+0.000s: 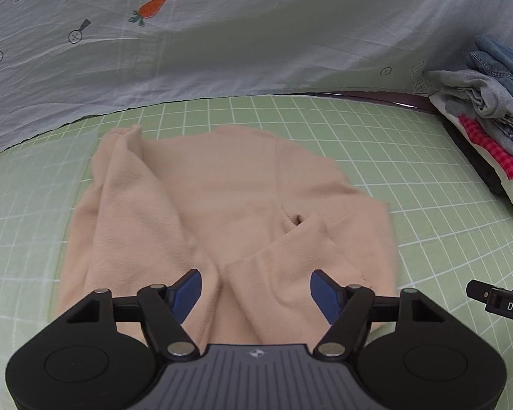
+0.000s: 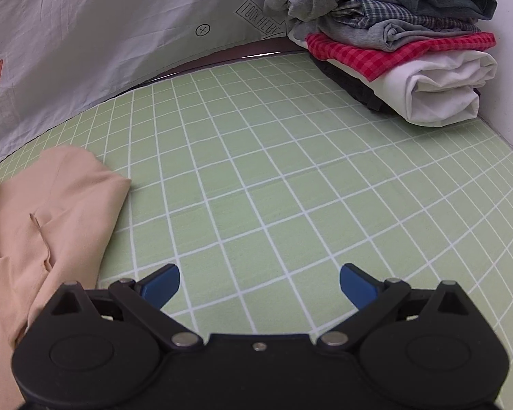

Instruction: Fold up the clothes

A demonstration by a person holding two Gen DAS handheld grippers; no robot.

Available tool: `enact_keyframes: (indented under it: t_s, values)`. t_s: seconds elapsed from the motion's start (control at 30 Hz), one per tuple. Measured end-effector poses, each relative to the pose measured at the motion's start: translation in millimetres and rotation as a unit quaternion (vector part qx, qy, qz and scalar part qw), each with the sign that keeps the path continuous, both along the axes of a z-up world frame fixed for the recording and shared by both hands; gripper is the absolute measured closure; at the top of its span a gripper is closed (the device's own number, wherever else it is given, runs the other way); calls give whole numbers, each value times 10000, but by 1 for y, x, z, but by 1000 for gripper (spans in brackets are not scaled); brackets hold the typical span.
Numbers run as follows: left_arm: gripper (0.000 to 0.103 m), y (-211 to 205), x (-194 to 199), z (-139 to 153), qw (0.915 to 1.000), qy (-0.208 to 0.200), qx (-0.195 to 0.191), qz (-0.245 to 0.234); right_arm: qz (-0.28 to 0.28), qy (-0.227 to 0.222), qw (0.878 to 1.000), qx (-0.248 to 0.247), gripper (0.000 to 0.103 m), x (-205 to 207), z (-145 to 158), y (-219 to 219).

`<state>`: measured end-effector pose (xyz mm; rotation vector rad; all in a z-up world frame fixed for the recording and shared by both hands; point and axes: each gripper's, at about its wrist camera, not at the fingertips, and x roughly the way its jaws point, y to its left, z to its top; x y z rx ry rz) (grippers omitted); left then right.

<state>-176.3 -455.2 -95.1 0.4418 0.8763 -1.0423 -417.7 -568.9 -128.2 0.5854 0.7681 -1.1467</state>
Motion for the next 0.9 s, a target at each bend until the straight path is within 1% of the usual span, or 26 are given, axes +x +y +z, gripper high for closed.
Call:
enact_keyframes:
  t_s: [0.03, 0.1, 0.17, 0.27, 0.4, 0.47, 0.5, 0.53, 0.57, 0.63, 0.77, 0.9]
  values:
    - [43, -8, -5, -3, 9999, 88, 16, -81, 18, 33, 10000, 13, 2, -2, -2, -5]
    - [44, -20, -13, -9, 9995, 238, 22, -220, 39, 78, 9999, 57, 2, -7, -7, -14]
    - [44, -29, -24, -14, 9988, 284, 61, -392, 42, 105, 9999, 113, 2, -10, -13, -22]
    - [43, -39, -38, -22, 9978, 166, 246, -590, 18, 134, 9997, 191, 2, -15, -19, -31]
    - [42, -41, -39, -32, 9972, 35, 404, -628, -67, 136, 9996, 234, 1, -19, -25, -32]
    - [45, -42, -40, -36, 9967, -31, 484, -647, -39, 195, 9996, 194, 1, -18, -25, -30]
    - [56, -43, -40, -38, 9966, -78, 511, -647, -37, 198, 9996, 192, 1, -18, -25, -29]
    - [73, -42, -39, -37, 9967, -160, 501, -620, -46, 192, 9996, 203, 1, -18, -25, -29]
    - [81, -41, -37, -36, 9968, -174, 488, -602, -46, 186, 9996, 214, 1, -18, -24, -28]
    - [96, -36, -28, -30, 9980, 49, 329, -536, -43, 199, 9996, 213, 1, -18, -23, -26]
    - [97, -18, -18, -11, 9993, -99, 17, -353, -35, 196, 9996, 181, 1, -15, -18, -17]
    - [97, 10, -2, 13, 9989, -319, -341, -68, 130, 170, 9997, 109, 1, -2, -11, 0]
